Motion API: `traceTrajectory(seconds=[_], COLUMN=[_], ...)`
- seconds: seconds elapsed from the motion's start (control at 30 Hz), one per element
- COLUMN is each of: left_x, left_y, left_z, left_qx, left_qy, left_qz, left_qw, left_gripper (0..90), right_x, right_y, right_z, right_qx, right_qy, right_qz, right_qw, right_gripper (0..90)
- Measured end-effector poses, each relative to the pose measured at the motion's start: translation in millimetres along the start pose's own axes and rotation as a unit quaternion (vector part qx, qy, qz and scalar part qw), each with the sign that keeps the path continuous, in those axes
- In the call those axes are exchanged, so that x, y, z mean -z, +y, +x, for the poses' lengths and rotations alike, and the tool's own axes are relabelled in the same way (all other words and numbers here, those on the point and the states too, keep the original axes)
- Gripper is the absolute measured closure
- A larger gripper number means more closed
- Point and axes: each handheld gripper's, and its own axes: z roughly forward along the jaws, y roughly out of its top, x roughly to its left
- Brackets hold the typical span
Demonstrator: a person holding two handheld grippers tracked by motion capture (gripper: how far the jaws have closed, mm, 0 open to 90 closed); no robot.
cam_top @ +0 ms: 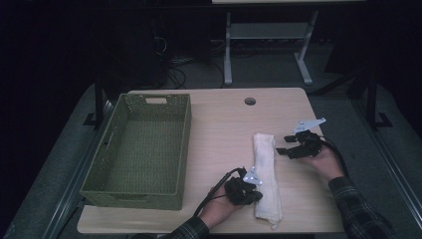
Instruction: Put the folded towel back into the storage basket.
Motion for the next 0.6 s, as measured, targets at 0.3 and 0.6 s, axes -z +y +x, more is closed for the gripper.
traceTrajectory(seconds=[0.3,0.6], left_x=[-2.9,7.0], left_y=[10.0,28.2], left_z=[-3.3,8.0], left_qx=[-0.017,-0.039], left_qy=[-0.003,-0.017], left_qz=[-0.008,-0.023], left_qw=[0.9998,0.9988], left_gripper=[83.1,49.1], right_x=[-2.4,-1.2], right_y=[-0.5,-0.5], right_z=[2.0,0.2], right_qx=[-0.003,0.001], right_qy=[-0.004,-0.008], right_qz=[0.008,0.004], right_qw=[1.0000,1.0000], right_gripper=[34.0,34.0])
